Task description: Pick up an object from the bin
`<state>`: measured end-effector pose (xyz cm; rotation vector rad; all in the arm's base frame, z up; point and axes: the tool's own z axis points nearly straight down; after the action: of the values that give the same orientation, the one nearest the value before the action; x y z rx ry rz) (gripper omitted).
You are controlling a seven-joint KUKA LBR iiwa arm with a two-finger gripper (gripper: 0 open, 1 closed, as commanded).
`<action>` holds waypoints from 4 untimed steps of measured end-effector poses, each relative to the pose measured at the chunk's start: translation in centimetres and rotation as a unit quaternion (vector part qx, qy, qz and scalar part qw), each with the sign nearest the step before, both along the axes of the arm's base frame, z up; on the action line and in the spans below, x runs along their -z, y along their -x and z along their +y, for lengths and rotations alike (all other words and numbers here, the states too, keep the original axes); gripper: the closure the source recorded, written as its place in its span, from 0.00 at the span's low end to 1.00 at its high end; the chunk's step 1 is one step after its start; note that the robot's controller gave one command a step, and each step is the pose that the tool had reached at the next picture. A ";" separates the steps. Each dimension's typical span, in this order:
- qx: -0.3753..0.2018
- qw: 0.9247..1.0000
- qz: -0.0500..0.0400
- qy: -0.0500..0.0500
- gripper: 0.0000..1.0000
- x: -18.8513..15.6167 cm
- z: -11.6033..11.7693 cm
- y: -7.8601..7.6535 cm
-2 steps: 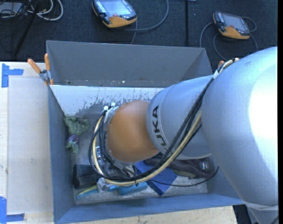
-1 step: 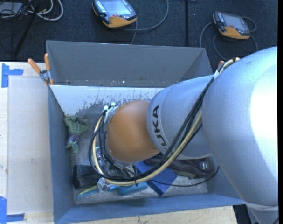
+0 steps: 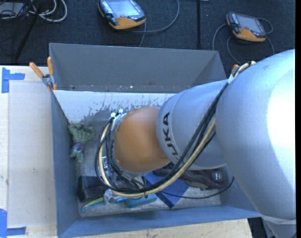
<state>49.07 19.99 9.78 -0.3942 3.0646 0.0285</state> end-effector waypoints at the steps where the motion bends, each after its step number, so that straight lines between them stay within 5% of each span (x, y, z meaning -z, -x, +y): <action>1: 0.001 1.000 0.000 0.000 1.00 0.4 0.1 -0.4; 4: 0.001 1.000 0.001 0.000 1.00 0.3 0.1 -0.3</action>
Offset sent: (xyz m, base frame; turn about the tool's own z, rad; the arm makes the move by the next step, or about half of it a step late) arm -0.0001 0.0000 0.0058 -0.0003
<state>49.41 20.12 9.47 -0.3910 3.0666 0.0285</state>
